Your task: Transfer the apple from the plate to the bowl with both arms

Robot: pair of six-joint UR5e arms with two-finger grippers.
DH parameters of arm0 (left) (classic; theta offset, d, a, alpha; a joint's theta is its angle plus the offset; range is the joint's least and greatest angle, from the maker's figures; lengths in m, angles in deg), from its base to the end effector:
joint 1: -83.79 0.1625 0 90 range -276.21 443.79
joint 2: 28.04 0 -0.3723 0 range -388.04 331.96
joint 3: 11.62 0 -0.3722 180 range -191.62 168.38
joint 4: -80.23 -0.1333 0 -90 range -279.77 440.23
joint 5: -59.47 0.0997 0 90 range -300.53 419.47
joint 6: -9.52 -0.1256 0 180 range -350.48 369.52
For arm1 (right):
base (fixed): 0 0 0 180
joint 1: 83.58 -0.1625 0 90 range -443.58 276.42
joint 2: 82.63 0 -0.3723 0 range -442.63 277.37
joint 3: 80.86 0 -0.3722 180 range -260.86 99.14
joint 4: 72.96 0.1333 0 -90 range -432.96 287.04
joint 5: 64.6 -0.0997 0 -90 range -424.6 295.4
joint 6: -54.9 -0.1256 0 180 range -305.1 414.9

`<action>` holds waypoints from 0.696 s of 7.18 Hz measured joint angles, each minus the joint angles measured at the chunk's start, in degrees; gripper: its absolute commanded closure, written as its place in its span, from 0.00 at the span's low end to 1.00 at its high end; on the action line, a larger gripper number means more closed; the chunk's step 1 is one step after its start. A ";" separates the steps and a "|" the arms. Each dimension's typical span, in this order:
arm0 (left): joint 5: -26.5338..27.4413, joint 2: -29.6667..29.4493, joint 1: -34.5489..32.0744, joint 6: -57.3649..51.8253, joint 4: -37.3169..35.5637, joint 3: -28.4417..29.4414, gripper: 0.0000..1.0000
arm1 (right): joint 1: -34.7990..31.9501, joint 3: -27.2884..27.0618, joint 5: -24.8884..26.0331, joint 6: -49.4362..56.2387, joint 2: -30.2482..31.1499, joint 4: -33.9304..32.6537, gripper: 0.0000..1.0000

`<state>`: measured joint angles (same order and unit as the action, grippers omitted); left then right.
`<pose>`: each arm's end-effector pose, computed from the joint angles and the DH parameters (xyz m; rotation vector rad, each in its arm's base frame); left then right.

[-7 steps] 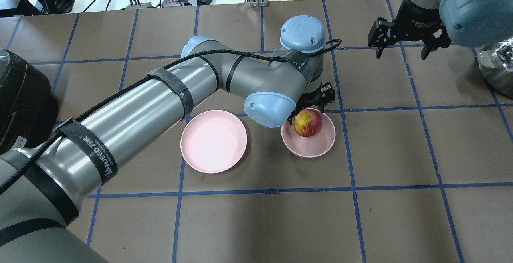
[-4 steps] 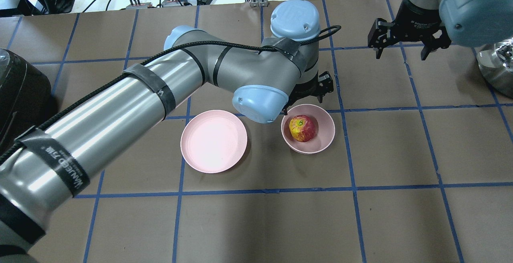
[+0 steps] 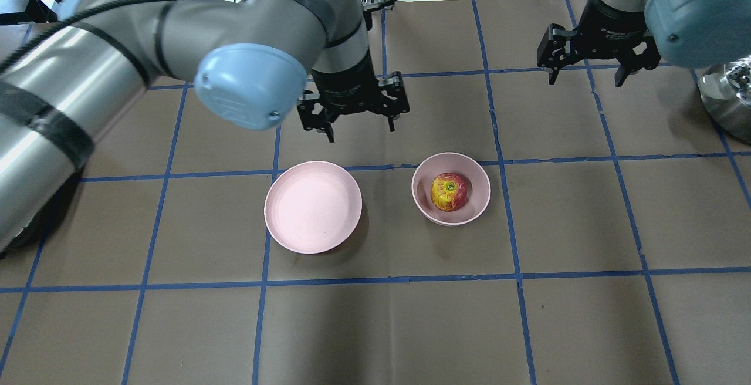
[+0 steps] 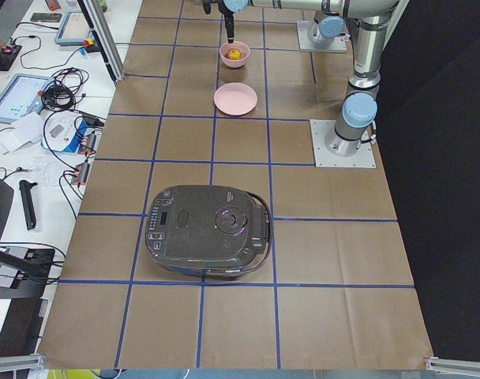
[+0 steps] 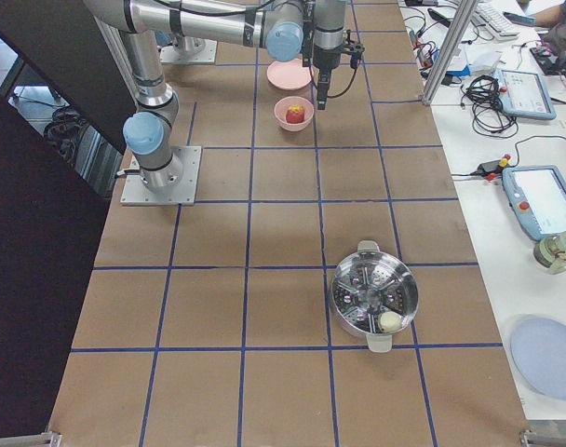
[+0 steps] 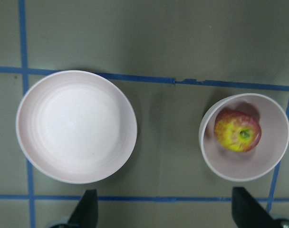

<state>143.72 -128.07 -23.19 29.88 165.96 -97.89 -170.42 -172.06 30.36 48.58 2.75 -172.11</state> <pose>-0.2943 -0.4643 0.3598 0.0929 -3.0548 -0.1004 0.0943 -0.5130 0.3767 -0.2563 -3.0445 0.0924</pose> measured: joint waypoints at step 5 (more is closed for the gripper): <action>4.01 9.36 14.06 -25.26 12.89 -0.23 0.00 | -3.74 0.05 -4.59 -0.53 1.10 -0.62 0.00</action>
<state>147.74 -118.72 -9.13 4.62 178.85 -98.12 -174.16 -172.00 25.77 48.05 3.85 -172.72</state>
